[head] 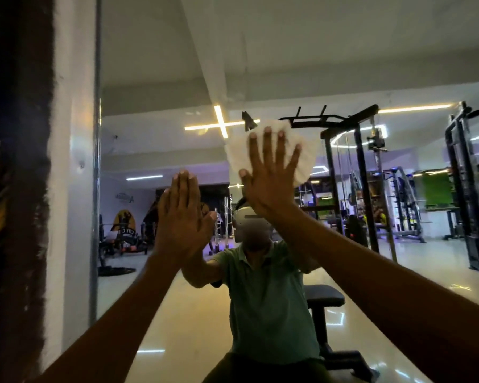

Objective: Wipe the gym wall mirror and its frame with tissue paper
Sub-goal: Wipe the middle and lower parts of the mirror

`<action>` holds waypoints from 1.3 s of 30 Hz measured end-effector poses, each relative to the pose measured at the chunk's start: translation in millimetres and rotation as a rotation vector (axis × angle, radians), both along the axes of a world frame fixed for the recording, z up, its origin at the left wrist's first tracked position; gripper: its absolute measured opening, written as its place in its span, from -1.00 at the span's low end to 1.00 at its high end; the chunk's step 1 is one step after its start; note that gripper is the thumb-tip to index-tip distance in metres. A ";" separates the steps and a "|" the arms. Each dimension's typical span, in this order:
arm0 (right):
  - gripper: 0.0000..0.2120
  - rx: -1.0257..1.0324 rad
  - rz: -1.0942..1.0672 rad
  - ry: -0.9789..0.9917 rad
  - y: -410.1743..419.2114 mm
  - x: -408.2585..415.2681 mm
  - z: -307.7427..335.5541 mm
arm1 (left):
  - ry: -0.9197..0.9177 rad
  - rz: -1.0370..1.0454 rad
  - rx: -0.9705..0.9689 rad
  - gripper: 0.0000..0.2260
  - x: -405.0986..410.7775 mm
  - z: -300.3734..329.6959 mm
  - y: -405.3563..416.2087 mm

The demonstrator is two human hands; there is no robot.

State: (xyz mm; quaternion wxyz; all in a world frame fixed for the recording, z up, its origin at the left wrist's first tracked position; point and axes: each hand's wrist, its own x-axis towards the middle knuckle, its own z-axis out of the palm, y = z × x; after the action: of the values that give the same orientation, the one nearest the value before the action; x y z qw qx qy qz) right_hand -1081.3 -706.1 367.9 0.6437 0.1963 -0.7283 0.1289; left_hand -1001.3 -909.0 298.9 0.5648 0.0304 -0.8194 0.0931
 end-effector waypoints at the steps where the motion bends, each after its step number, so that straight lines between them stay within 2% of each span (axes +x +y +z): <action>1: -0.27 0.142 0.007 0.038 -7.4 -0.9 5.5 | 0.022 -0.016 0.018 -0.20 -3.5 -2.1 2.1; 3: -0.33 0.404 0.030 0.119 7.0 -7.4 15.0 | 0.038 -0.038 0.030 -0.21 -6.5 -3.8 1.5; 5: -0.36 0.508 0.032 0.140 50.8 -17.9 23.1 | 0.043 -0.040 0.004 -0.21 -5.6 -3.6 -4.2; 9: -0.36 0.288 -0.014 0.008 159.8 -40.8 33.5 | 0.037 -0.041 -0.019 -0.20 -2.9 -3.5 -9.4; 11: -0.30 0.137 -0.018 -0.069 176.8 -42.1 32.1 | 0.036 -0.060 0.007 -0.20 -6.0 -4.8 -6.5; 13: -0.27 -0.010 -0.044 -0.072 139.9 -33.0 34.4 | 0.037 -0.063 0.039 -0.20 -9.4 -5.5 -3.3; 15: -0.28 -0.013 -0.030 -0.017 76.8 -15.4 40.2 | 0.029 -0.070 0.038 -0.20 -10.8 -5.8 -3.0; 19: -0.31 0.278 0.030 0.118 -18.7 6.9 39.8 | 0.040 -0.047 0.001 -0.19 -8.2 -5.0 -6.7; 23: -0.34 0.507 0.061 0.162 4.9 -3.3 10.4 | 0.033 -0.052 0.012 -0.17 -4.6 -3.2 -6.2; 27: -0.35 0.371 0.048 0.081 103.4 -24.8 -4.4 | 0.033 -0.029 0.020 -0.14 2.0 0.9 -7.4; 31: -0.30 0.136 0.009 -0.031 149.5 -34.6 26.7 | 0.063 0.029 0.065 -0.13 7.3 18.7 -24.2; 35: -0.30 -0.054 -0.012 -0.025 80.1 -16.9 81.9 | 0.047 0.023 0.120 -0.05 9.1 22.9 -36.6; 37: -0.32 0.003 0.004 0.048 17.4 2.7 106.2 | 0.059 -0.003 0.124 -0.05 7.0 21.5 -37.3; 39: -0.34 0.147 0.019 0.120 -46.6 23.8 117.3 | 0.060 -0.008 0.119 -0.06 5.9 21.7 -39.6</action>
State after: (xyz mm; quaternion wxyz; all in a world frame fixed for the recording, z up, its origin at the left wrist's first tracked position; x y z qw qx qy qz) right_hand -1057.4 -752.6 485.2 0.6689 0.2570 -0.6940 0.0693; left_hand -995.3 -948.6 320.7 0.5866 0.0636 -0.8063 0.0409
